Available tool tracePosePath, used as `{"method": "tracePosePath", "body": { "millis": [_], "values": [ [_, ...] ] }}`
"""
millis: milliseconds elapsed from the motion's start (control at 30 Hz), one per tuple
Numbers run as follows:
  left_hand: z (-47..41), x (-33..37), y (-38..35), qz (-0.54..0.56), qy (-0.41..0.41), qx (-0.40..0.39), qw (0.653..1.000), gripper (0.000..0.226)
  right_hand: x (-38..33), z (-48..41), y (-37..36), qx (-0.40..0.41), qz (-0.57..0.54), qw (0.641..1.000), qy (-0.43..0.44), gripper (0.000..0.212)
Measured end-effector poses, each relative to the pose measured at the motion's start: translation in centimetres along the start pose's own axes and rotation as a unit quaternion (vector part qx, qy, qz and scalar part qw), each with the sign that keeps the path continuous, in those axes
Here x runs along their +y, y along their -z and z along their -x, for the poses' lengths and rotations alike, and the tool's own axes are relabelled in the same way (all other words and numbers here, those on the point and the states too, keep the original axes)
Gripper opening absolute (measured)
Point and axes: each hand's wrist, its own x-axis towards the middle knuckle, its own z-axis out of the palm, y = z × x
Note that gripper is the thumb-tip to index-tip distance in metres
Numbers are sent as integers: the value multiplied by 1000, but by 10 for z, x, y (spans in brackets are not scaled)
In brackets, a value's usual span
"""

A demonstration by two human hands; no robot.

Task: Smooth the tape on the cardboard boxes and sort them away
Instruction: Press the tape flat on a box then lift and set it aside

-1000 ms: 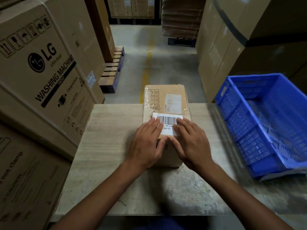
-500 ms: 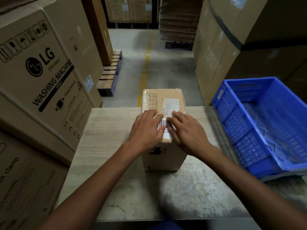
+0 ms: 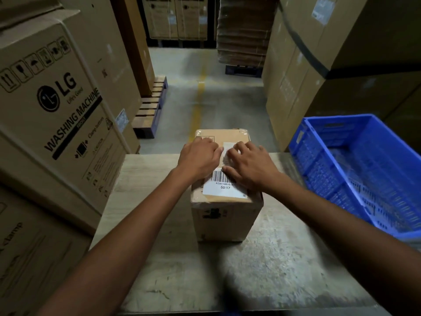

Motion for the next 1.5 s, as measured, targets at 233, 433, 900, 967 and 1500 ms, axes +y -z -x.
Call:
{"method": "tracePosePath", "body": {
  "millis": [233, 433, 900, 967, 1500],
  "values": [
    [21, 6, -22, 77, 62, 41, 994, 61, -9, 6, -20, 85, -187, 975, -89, 77],
    [19, -15, -36, 421, 291, -10, 859, 79, 2, 17, -39, 13, -628, 741, -240, 77],
    [73, -9, -16, 679, 163, 45, 714, 70, -13, 53, -36, 173, -726, 610, -265, 73],
    [82, -8, -17, 705, 198, 69, 678, 65, -13, 59, -38, 170, -753, 558, -305, 73],
    [137, -10, -101, 724, 351, -85, 588, 84, -28, 112, -100, -11, -727, 550, -412, 57]
  ]
}}
